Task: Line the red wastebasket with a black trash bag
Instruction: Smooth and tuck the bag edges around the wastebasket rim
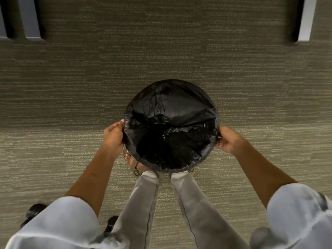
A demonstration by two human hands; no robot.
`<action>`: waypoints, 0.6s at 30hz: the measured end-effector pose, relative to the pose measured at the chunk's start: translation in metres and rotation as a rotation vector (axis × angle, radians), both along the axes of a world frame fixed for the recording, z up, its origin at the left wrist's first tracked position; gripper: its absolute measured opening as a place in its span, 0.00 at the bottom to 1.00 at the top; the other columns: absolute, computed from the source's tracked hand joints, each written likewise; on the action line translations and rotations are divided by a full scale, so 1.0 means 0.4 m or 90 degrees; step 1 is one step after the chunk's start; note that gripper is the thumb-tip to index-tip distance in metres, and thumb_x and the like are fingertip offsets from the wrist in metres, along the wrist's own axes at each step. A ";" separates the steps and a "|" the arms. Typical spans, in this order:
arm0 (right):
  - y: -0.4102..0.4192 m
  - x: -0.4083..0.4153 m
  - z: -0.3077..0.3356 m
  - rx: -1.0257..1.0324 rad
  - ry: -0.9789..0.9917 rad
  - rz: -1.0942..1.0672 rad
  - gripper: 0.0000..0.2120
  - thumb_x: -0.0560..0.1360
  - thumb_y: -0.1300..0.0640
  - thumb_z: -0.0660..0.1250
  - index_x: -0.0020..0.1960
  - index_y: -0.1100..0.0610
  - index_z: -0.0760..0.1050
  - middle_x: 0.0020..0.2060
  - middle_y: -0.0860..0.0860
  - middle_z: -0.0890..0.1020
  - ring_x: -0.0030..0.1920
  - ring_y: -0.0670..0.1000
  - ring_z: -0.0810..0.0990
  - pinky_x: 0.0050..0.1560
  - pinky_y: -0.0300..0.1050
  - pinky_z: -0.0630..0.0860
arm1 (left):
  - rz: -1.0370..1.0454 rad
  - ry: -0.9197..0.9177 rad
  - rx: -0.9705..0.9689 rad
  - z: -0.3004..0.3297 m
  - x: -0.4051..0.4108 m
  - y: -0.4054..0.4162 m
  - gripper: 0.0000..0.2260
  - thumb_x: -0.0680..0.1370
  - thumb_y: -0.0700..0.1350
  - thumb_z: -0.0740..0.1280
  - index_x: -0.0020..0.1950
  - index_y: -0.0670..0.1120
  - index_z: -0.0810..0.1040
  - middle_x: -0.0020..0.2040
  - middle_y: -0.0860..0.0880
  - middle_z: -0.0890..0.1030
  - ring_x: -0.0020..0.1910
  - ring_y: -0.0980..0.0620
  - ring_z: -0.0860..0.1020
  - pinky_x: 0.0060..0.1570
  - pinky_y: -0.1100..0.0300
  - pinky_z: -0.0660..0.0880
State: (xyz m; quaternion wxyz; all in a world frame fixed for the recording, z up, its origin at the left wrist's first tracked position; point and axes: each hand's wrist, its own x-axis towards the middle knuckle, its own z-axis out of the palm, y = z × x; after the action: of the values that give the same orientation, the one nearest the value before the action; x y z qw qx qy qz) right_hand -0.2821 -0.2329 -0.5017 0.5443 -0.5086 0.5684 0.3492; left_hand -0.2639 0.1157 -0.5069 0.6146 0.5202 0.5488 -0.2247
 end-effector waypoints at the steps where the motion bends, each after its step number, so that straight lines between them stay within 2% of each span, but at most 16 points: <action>1: -0.005 0.005 -0.007 -0.008 0.011 0.015 0.08 0.81 0.60 0.61 0.53 0.61 0.79 0.48 0.56 0.82 0.50 0.54 0.80 0.56 0.55 0.82 | 0.002 0.008 0.002 -0.006 0.003 -0.002 0.09 0.80 0.37 0.64 0.40 0.43 0.79 0.39 0.46 0.83 0.42 0.49 0.82 0.49 0.52 0.81; 2: -0.010 0.009 -0.017 -0.017 0.013 0.026 0.09 0.81 0.61 0.61 0.55 0.61 0.79 0.51 0.58 0.82 0.51 0.55 0.80 0.60 0.58 0.79 | 0.007 0.017 0.003 -0.008 0.004 -0.004 0.09 0.79 0.37 0.65 0.39 0.44 0.77 0.39 0.46 0.82 0.41 0.49 0.81 0.48 0.52 0.81; 4: -0.016 0.012 -0.027 -0.049 -0.019 0.048 0.09 0.81 0.64 0.60 0.56 0.62 0.78 0.55 0.62 0.82 0.52 0.57 0.79 0.62 0.60 0.78 | 0.025 0.028 0.005 -0.009 0.004 -0.011 0.11 0.78 0.36 0.67 0.37 0.46 0.75 0.38 0.47 0.81 0.37 0.51 0.80 0.43 0.53 0.81; 6: -0.020 0.008 -0.019 -0.073 -0.069 0.058 0.09 0.81 0.67 0.60 0.51 0.59 0.77 0.53 0.61 0.81 0.50 0.57 0.78 0.55 0.56 0.80 | 0.013 0.035 0.009 -0.004 0.004 -0.013 0.10 0.77 0.36 0.67 0.37 0.47 0.75 0.37 0.48 0.81 0.35 0.52 0.80 0.40 0.55 0.81; 8: -0.023 0.002 0.001 -0.067 -0.127 0.060 0.10 0.80 0.68 0.60 0.52 0.59 0.78 0.51 0.58 0.83 0.48 0.55 0.81 0.48 0.48 0.82 | -0.023 0.032 0.021 -0.001 0.002 -0.007 0.10 0.78 0.34 0.65 0.39 0.46 0.77 0.37 0.47 0.82 0.35 0.52 0.80 0.39 0.56 0.81; 11: -0.026 -0.006 0.025 -0.033 -0.199 0.092 0.14 0.80 0.70 0.55 0.51 0.61 0.79 0.50 0.58 0.83 0.53 0.57 0.81 0.47 0.46 0.82 | -0.070 0.002 0.056 0.018 -0.006 0.003 0.16 0.78 0.30 0.57 0.37 0.45 0.78 0.30 0.50 0.82 0.33 0.53 0.79 0.32 0.62 0.79; 14: -0.022 -0.006 0.034 -0.031 -0.251 0.145 0.13 0.79 0.61 0.57 0.47 0.58 0.80 0.47 0.56 0.82 0.54 0.57 0.78 0.54 0.55 0.78 | -0.060 -0.034 0.070 0.041 -0.012 0.006 0.15 0.73 0.32 0.53 0.38 0.44 0.78 0.34 0.48 0.80 0.37 0.50 0.76 0.38 0.57 0.74; 16: -0.021 -0.009 0.031 -0.070 -0.285 0.217 0.09 0.79 0.53 0.63 0.54 0.55 0.79 0.47 0.57 0.83 0.53 0.55 0.82 0.58 0.56 0.77 | -0.067 -0.058 0.054 0.049 -0.015 0.006 0.12 0.73 0.39 0.56 0.41 0.45 0.79 0.36 0.49 0.79 0.38 0.50 0.76 0.41 0.54 0.73; 18: -0.021 -0.009 0.024 -0.139 -0.296 0.289 0.15 0.79 0.49 0.66 0.62 0.54 0.75 0.48 0.58 0.84 0.54 0.54 0.83 0.60 0.54 0.77 | -0.087 -0.080 0.025 0.058 -0.014 -0.001 0.09 0.74 0.46 0.61 0.42 0.47 0.80 0.38 0.49 0.79 0.40 0.50 0.77 0.43 0.54 0.73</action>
State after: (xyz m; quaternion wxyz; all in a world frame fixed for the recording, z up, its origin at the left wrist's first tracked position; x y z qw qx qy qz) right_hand -0.2859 -0.2412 -0.4923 0.5102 -0.7431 0.3356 0.2736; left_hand -0.2696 0.1153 -0.4837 0.6206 0.5814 0.4770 -0.2221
